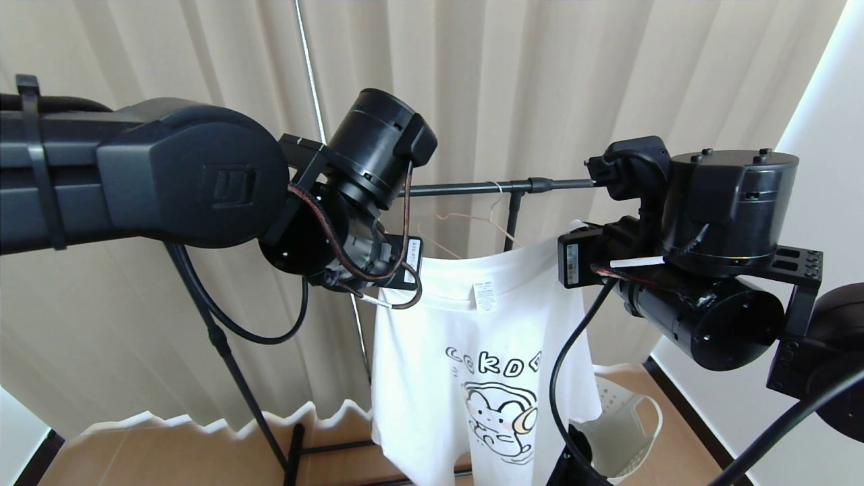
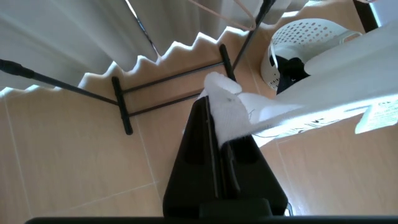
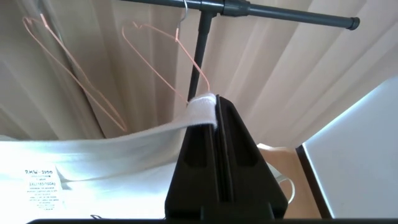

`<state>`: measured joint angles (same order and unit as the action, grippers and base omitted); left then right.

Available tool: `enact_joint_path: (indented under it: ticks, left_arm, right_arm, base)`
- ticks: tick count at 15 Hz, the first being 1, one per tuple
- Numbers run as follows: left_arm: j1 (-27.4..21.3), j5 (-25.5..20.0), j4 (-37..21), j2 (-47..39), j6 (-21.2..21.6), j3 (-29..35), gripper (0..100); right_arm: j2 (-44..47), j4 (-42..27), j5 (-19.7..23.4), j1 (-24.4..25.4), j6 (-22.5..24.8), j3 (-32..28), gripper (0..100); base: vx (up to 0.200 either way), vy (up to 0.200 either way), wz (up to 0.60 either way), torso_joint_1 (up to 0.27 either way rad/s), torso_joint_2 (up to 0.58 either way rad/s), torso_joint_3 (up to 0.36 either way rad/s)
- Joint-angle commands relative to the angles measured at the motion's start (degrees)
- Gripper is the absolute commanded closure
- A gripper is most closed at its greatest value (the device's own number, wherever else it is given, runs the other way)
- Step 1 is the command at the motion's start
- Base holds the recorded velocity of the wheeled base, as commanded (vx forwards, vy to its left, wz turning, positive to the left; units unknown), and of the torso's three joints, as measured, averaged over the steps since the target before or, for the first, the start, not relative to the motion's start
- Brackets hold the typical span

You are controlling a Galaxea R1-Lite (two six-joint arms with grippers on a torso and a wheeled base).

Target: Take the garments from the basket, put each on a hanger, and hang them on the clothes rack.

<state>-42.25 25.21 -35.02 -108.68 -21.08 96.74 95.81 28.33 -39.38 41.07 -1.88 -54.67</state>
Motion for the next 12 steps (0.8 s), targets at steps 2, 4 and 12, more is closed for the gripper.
enact_joint_path:
  ticks: [2, 4, 12]
  left_arm:
    - [-0.64, 0.01, -0.04, 0.40, -0.02, -0.15, 100]
    - [-0.90, 0.01, -0.04, 0.40, 0.07, -0.15, 100]
    - [-1.17, 0.01, -0.22, 0.66, 0.25, -0.42, 100]
  right_arm:
    - [-0.01, 0.15, 0.09, 0.33, 0.03, 0.45, 100]
    - [-0.09, 0.15, 0.09, 0.33, 0.03, 0.36, 100]
    - [-0.27, 0.15, 0.09, 0.33, 0.03, 0.18, 100]
  base:
    - [0.000, 0.000, 0.00, 0.000, 0.00, 0.000]
    - [0.000, 0.000, 0.00, 0.000, 0.00, 0.000]
    - [0.000, 0.000, 0.00, 0.000, 0.00, 0.000]
